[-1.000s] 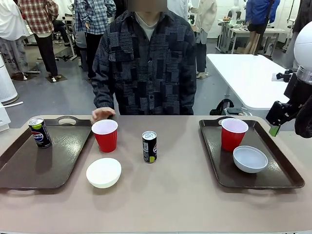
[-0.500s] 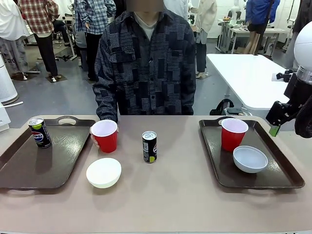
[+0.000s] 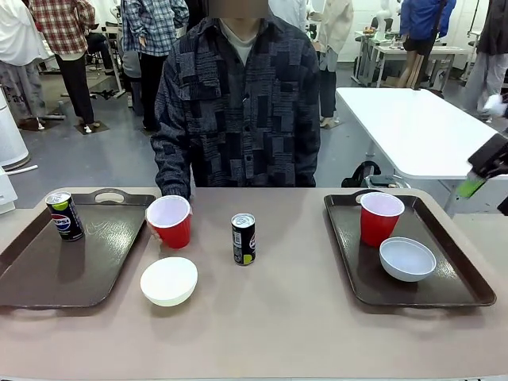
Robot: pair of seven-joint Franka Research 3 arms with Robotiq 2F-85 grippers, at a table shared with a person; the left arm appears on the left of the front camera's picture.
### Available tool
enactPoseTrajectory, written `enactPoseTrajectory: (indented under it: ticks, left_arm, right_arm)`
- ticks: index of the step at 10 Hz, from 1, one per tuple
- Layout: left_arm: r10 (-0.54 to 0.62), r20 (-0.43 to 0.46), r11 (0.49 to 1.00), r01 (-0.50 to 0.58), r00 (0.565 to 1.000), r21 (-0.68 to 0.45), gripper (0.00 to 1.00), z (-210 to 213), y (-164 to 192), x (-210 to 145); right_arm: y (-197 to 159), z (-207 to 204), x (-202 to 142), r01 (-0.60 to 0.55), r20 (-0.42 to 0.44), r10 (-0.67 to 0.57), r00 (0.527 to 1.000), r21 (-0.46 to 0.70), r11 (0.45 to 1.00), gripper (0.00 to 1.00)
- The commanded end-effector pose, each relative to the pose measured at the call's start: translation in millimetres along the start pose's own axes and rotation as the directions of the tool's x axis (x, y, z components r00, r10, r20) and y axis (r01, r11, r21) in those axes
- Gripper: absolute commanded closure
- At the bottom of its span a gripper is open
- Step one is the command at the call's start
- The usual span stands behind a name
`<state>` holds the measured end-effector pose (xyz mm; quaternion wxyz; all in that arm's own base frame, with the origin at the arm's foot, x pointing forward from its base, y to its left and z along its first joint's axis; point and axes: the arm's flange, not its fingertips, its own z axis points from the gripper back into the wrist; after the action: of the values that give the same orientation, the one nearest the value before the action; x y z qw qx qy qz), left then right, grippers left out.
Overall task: Prepare tableware on both trays.
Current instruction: Pick up a Picnic Bowl from the table and place it on a Handle tray.
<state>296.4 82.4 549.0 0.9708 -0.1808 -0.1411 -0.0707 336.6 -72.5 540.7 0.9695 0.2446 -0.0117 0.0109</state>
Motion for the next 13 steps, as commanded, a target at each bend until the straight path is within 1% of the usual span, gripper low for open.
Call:
enactPoseTrajectory:
  ticks: [1, 2, 3, 5, 7, 9, 10, 11, 13]
  left_arm:
    - [-0.065, -0.091, 0.992, 0.074, 0.994, 0.102, 0.0, -2, -32, 22]
    - [-0.091, -0.134, 0.986, 0.108, 0.987, 0.126, 0.0, -15, -50, 34]
    - [-0.105, -0.171, 0.981, 0.13, 0.98, 0.145, 0.0, -33, -70, 45]
    - [-0.113, -0.206, 0.972, 0.151, 0.972, 0.178, 0.0, -65, -97, 59]
    - [-0.107, -0.216, 0.966, 0.152, 0.971, 0.208, 0.0, -97, -120, 68]
    - [-0.095, -0.177, 0.967, 0.133, 0.98, 0.218, 0.0, -129, -144, 75]
    - [-0.102, -0.147, 0.966, 0.133, 0.984, 0.223, 0.0, -141, -154, 76]
    - [-0.122, -0.137, 0.961, 0.152, 0.983, 0.232, 0.0, -152, -163, 76]
    - [-0.174, -0.142, 0.94, 0.208, 0.974, 0.272, 0.0, -184, -181, 73]
  right_arm:
    - [-37, 32, -4, 0.052, 0.049, -0.062, 0.997, 0.181, 0.982, 0.0]
    - [-61, 46, -7, 0.083, 0.086, -0.106, 0.991, 0.231, 0.969, 0.0]
    - [-89, 61, -12, 0.094, 0.106, -0.131, 0.986, 0.297, 0.95, 0.0]
    - [-125, 72, -14, 0.109, 0.082, -0.15, 0.985, 0.377, 0.92, 0.0]
    - [-148, 72, -11, 0.108, 0.053, -0.144, 0.988, 0.427, 0.898, 0.0]
    - [-157, 63, -2, 0.117, 0.01, -0.134, 0.991, 0.437, 0.892, 0.0]
    - [-156, 56, 4, 0.118, -0.019, -0.121, 0.992, 0.425, 0.897, 0.0]
    - [-153, 57, -9, 0.134, 0.028, -0.16, 0.987, 0.416, 0.899, 0.0]
    - [-153, 57, -9, 0.134, 0.028, -0.16, 0.987, 0.416, 0.899, 0.0]
